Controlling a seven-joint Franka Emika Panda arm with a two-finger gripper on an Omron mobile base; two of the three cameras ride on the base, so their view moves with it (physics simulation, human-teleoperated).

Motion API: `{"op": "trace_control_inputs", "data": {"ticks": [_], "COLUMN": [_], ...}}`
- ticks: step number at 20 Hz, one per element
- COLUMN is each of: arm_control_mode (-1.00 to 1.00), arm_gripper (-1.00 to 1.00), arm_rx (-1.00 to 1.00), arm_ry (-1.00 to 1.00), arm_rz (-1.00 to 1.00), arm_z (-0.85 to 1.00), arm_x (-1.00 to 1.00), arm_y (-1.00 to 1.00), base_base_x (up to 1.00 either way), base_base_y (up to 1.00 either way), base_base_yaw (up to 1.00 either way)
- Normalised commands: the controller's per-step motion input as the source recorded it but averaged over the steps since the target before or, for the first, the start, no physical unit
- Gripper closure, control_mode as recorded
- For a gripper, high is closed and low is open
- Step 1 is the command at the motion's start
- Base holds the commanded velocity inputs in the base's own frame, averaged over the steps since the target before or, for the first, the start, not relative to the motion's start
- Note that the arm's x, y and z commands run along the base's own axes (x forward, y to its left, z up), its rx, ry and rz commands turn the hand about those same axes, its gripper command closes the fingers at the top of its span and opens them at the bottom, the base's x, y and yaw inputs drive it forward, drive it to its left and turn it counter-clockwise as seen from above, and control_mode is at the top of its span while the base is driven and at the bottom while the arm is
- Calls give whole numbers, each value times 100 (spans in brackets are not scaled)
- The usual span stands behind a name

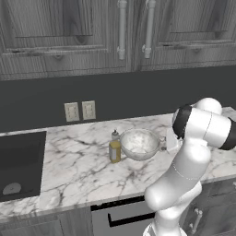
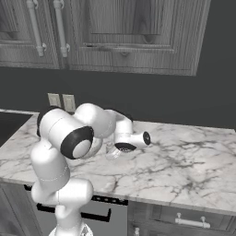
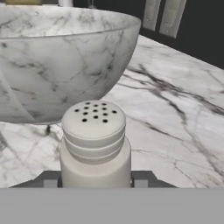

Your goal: Retrieve the bottle and the shaker from the cabinet and place them next to the mixing bowl on the counter. Then add garlic from the fridge to the mixing bowl.

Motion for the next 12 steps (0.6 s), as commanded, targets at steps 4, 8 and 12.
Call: {"op": "trace_control_inputs", "data": {"ticks": [4, 8, 12], "arm_control_mode": [-100, -100, -100], "arm_gripper": [100, 100, 100], "arm_rx": [0, 0, 0], "arm_ry": [0, 0, 0], "arm_rz": [0, 0, 0], "arm_z": [-32, -10, 0], "arm_x": [0, 0, 0], "arm_y": [0, 0, 0], "base_base_x": [0, 0, 0], "base_base_y": [0, 0, 0], "base_base_yaw": [0, 0, 0]}}
